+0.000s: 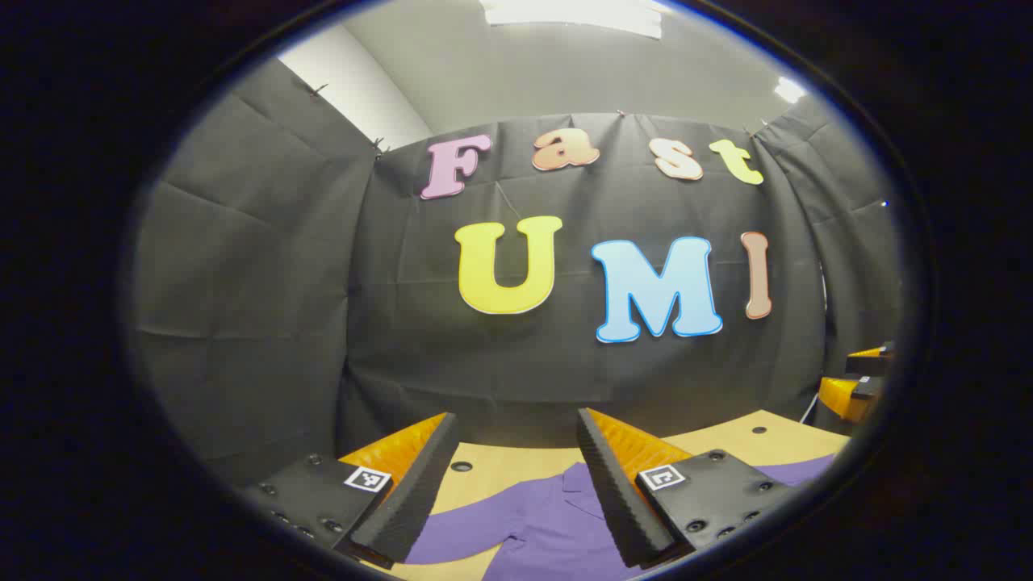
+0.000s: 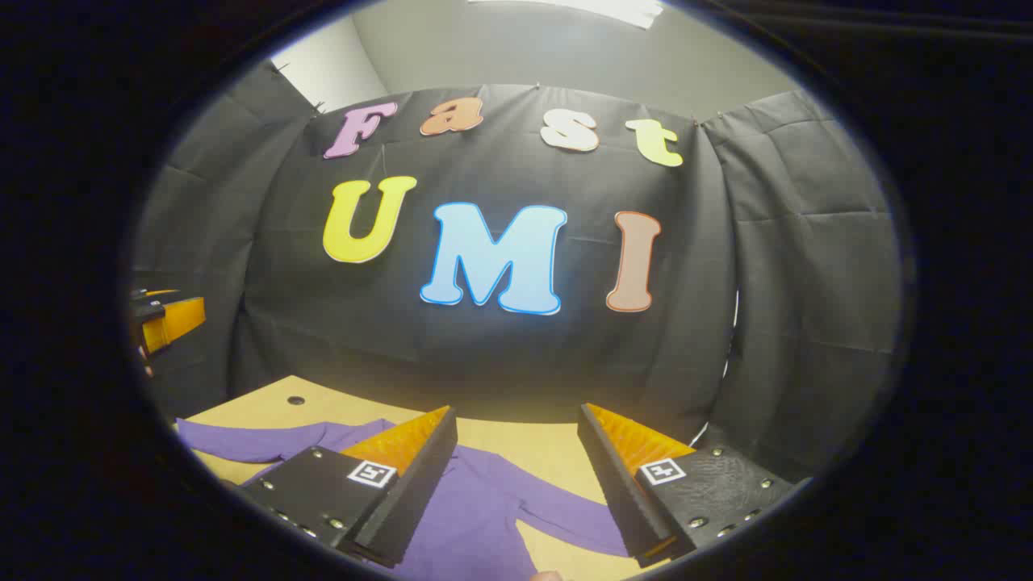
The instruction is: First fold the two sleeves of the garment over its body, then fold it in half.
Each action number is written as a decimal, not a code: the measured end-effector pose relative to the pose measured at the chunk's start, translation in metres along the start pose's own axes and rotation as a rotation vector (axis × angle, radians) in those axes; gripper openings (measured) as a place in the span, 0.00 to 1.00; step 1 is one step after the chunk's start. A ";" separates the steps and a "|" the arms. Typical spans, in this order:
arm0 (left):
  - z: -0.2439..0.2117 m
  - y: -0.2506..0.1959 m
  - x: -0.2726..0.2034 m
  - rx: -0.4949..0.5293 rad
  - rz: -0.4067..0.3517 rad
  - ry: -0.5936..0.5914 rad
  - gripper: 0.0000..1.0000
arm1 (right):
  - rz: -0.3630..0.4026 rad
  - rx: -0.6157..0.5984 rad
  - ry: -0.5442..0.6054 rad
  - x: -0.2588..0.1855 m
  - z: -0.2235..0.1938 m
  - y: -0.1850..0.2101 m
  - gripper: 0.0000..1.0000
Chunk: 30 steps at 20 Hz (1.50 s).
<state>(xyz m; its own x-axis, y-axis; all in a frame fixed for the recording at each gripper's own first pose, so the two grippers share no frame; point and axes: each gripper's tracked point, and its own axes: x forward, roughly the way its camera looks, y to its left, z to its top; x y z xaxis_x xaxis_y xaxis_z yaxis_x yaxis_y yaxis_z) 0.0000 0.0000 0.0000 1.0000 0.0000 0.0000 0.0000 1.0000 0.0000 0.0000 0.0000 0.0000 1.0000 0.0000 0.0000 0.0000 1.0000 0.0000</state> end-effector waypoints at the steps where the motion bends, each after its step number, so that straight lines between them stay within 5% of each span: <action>1: -0.001 0.001 -0.001 -0.003 0.003 0.002 0.94 | 0.000 -0.001 0.000 0.000 0.000 -0.001 0.94; 19: -0.005 -0.066 0.014 0.014 -0.076 0.013 0.94 | -0.144 0.058 0.098 -0.004 -0.043 -0.076 0.94; 30: -0.015 -0.090 0.015 -0.005 -0.061 0.042 0.94 | -0.391 0.144 0.378 -0.021 -0.158 -0.177 0.94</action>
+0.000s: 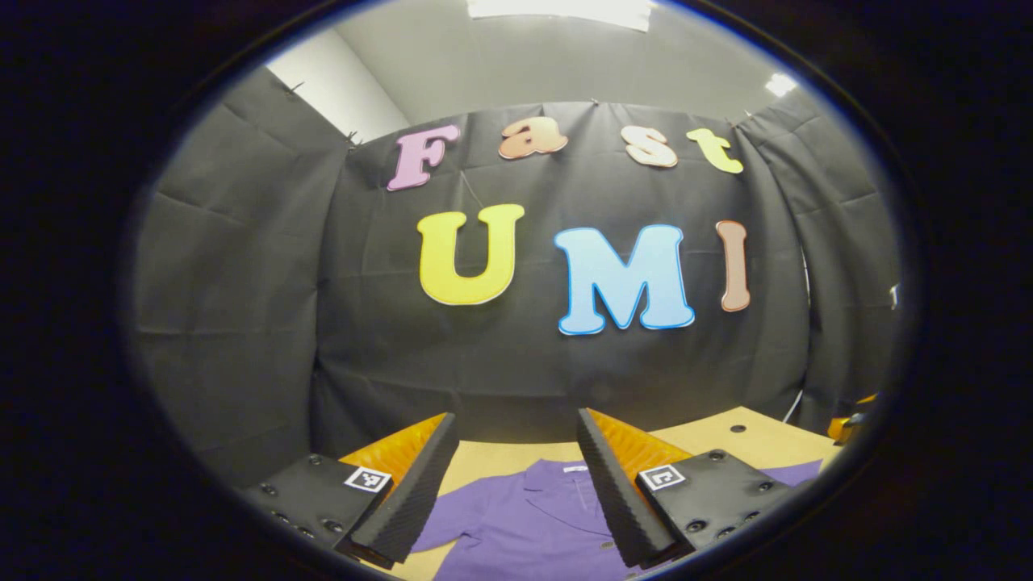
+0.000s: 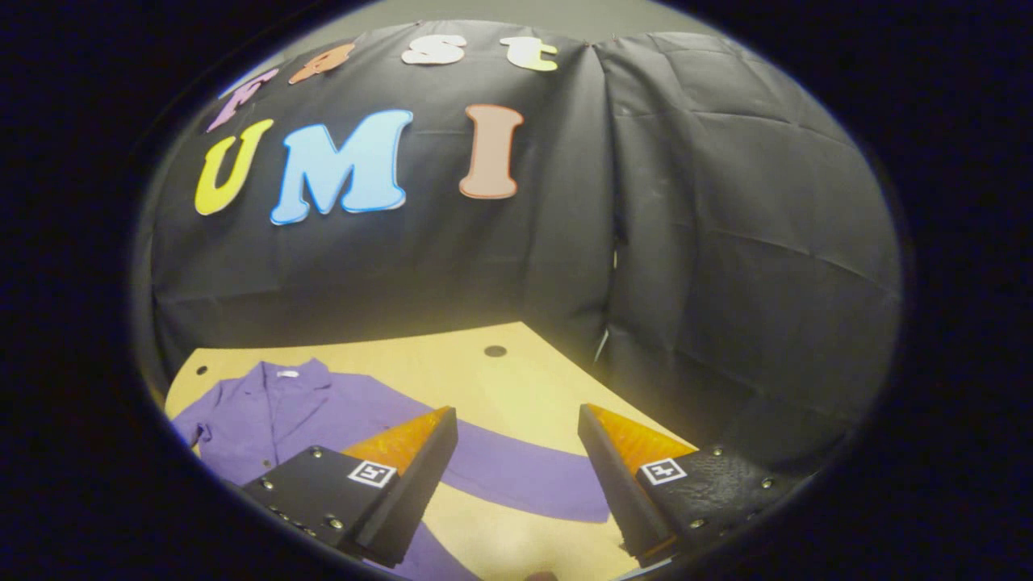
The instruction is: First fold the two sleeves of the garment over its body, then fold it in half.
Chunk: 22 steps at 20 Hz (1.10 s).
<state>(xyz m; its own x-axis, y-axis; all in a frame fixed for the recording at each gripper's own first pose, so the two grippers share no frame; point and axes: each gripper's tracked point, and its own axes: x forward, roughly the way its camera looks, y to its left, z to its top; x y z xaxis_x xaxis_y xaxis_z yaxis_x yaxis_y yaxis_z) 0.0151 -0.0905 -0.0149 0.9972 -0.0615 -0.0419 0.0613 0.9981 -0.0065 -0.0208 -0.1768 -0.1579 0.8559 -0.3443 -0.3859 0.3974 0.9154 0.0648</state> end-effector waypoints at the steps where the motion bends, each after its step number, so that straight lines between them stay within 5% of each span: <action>1: -0.002 0.000 -0.001 -0.001 0.009 0.002 0.94 | -0.014 0.003 0.026 0.006 -0.009 -0.008 0.94; 11: -0.018 0.004 -0.013 0.035 0.074 0.039 0.94 | -0.118 0.162 0.341 0.054 -0.126 -0.058 0.95; 22: -0.024 0.000 -0.024 0.059 0.076 0.057 0.95 | -0.190 0.245 0.479 0.085 -0.168 -0.073 0.95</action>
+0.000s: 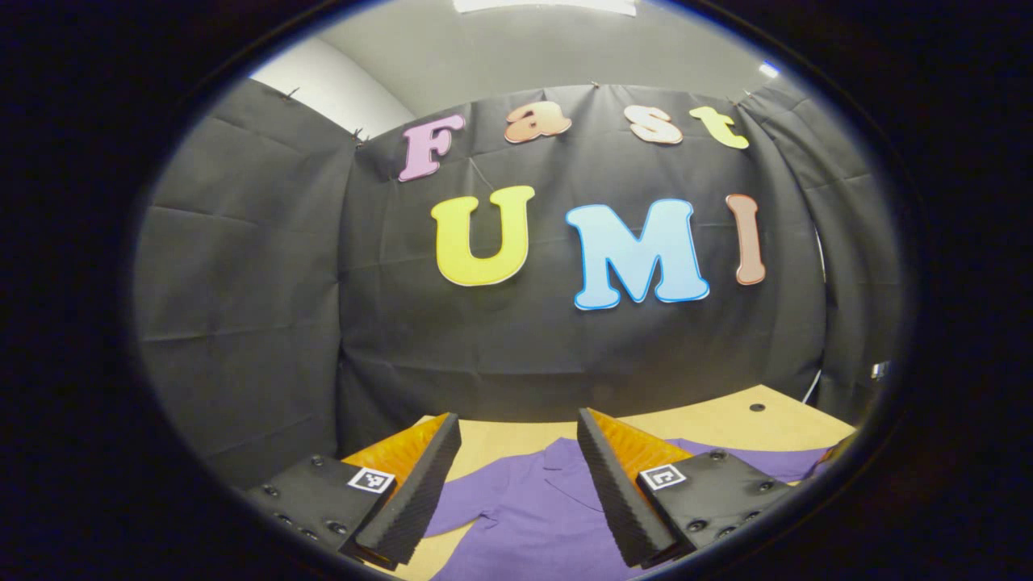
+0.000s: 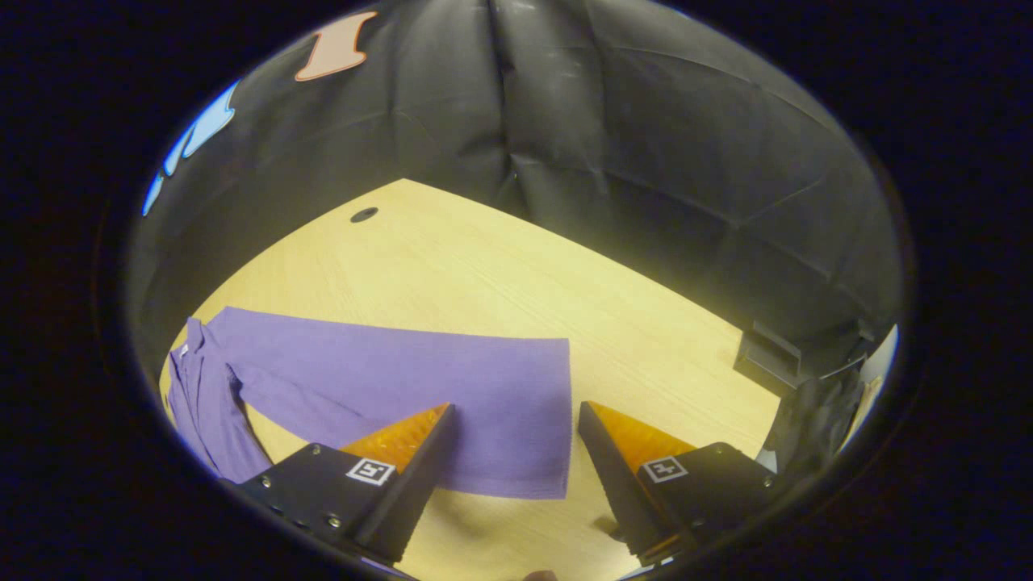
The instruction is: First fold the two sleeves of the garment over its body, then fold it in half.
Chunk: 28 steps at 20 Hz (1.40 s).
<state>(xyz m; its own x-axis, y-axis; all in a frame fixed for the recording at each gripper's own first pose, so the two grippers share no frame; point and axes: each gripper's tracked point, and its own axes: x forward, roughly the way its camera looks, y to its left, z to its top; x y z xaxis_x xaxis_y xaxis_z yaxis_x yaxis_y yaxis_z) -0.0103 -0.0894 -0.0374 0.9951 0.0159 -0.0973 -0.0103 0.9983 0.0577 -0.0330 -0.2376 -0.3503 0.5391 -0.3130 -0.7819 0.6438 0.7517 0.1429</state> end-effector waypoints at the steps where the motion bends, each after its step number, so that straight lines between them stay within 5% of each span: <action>1: 0.000 0.001 -0.001 -0.001 0.000 0.001 0.95 | -0.003 -0.003 0.008 0.003 -0.004 0.001 0.95; 7: -0.003 0.011 -0.005 -0.013 0.004 0.007 0.95 | 0.003 -0.029 -0.002 0.004 -0.004 0.006 0.96; 9: -0.004 0.012 -0.006 -0.014 -0.001 0.007 0.95 | 0.015 -0.033 0.007 0.005 -0.004 0.010 0.89; 13: -0.005 0.016 -0.010 -0.021 -0.009 0.005 0.95 | 0.056 -0.034 0.013 0.003 -0.004 0.019 0.52; 14: -0.006 0.018 -0.011 -0.023 -0.009 0.005 0.95 | 0.064 -0.025 0.014 0.004 -0.004 0.022 0.31; 16: -0.007 0.025 -0.012 -0.029 -0.005 0.005 0.95 | 0.071 -0.005 0.014 0.003 -0.004 0.025 0.12; 20: -0.010 0.039 -0.017 -0.032 0.004 0.008 0.95 | 0.083 0.026 -0.028 0.004 0.003 0.032 0.00; 28: -0.020 0.061 -0.016 -0.061 -0.016 0.000 0.95 | 0.103 -0.036 -0.210 -0.074 0.055 0.050 0.00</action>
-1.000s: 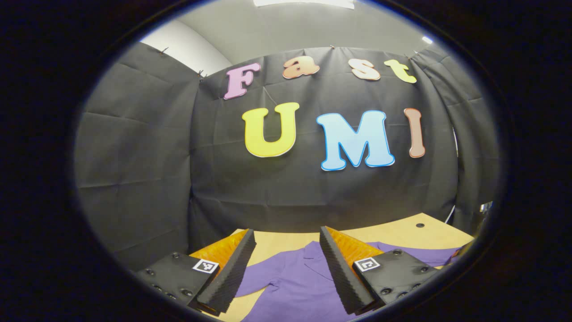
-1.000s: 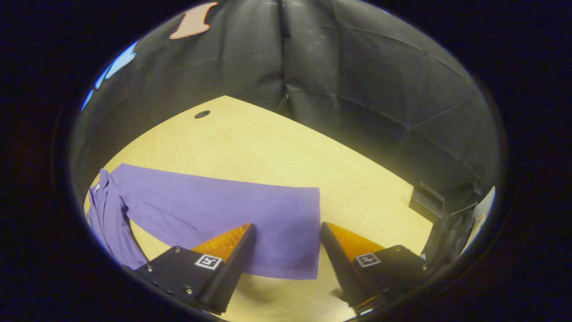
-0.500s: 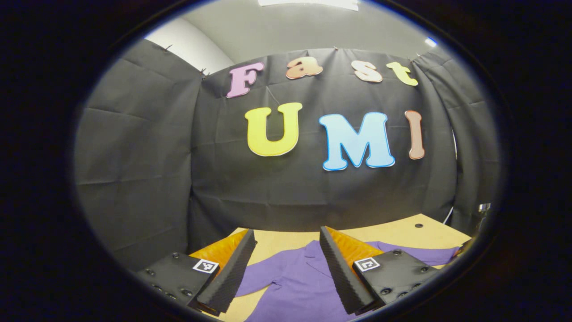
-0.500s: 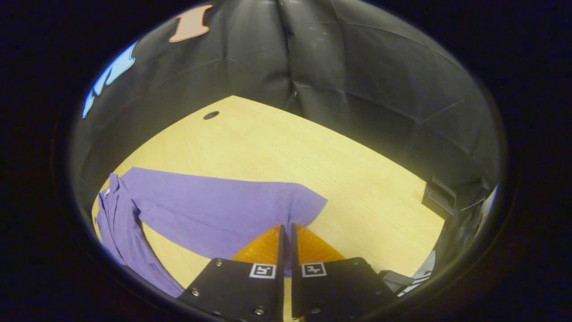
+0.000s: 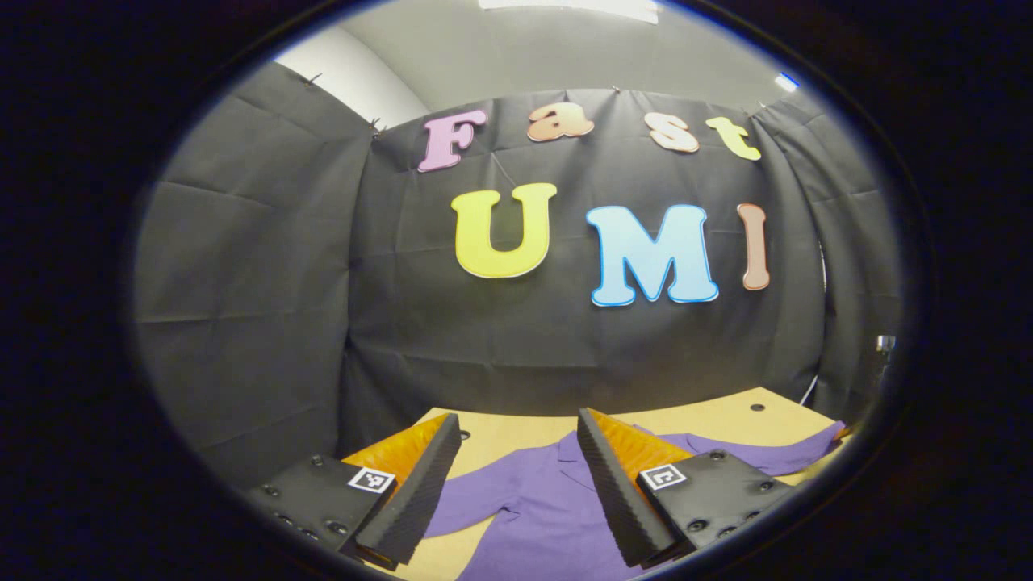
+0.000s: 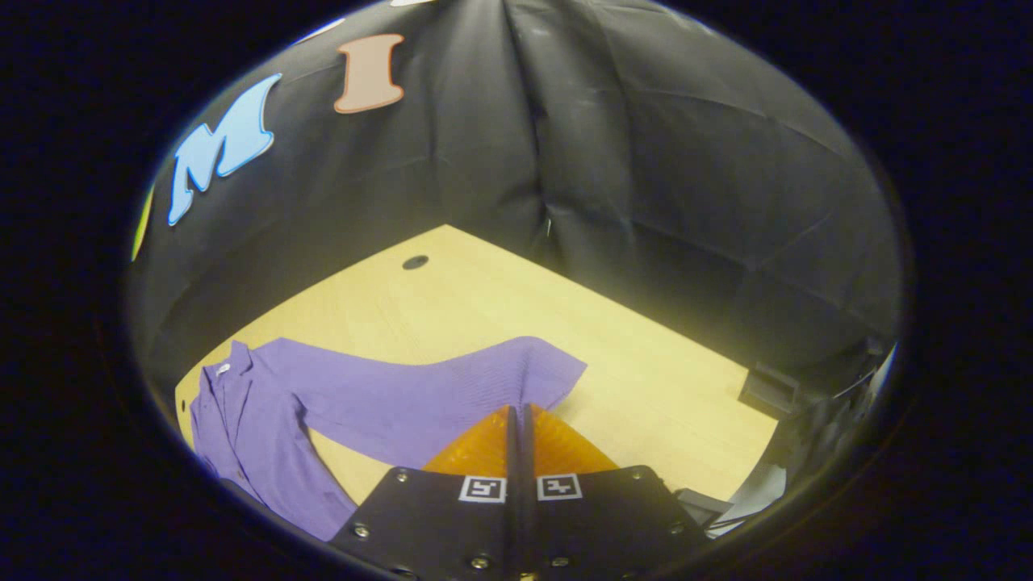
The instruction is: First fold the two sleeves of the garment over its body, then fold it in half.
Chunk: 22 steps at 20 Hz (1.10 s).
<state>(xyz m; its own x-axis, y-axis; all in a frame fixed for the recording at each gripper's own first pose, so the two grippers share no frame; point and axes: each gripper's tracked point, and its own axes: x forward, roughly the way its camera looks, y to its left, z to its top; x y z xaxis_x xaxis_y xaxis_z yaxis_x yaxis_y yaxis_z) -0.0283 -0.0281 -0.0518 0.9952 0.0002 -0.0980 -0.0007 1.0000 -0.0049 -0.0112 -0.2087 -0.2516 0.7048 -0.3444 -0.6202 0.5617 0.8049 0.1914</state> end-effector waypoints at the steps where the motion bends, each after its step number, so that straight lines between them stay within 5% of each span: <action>1: -0.002 0.003 0.001 -0.008 -0.007 -0.001 0.94 | -0.001 -0.025 -0.035 -0.009 0.007 0.006 0.00; 6: -0.019 0.032 0.011 -0.047 -0.043 0.011 0.95 | 0.013 -0.161 -0.141 -0.051 0.035 0.052 0.00; 12: -0.036 0.089 0.028 -0.050 -0.068 0.008 0.95 | 0.066 -0.176 -0.232 -0.088 0.076 0.122 0.00; 22: -0.050 0.127 0.046 -0.071 -0.115 0.022 0.96 | 0.176 -0.333 -0.355 -0.106 0.125 0.270 0.00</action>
<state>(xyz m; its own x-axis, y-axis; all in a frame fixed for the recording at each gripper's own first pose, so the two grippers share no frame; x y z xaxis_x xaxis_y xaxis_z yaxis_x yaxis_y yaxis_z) 0.0126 0.0990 -0.1064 0.9867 -0.1153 -0.1148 0.1056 0.9906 -0.0874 0.1198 -0.0150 -0.0396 0.9124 -0.2859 -0.2929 0.2935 0.9558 -0.0184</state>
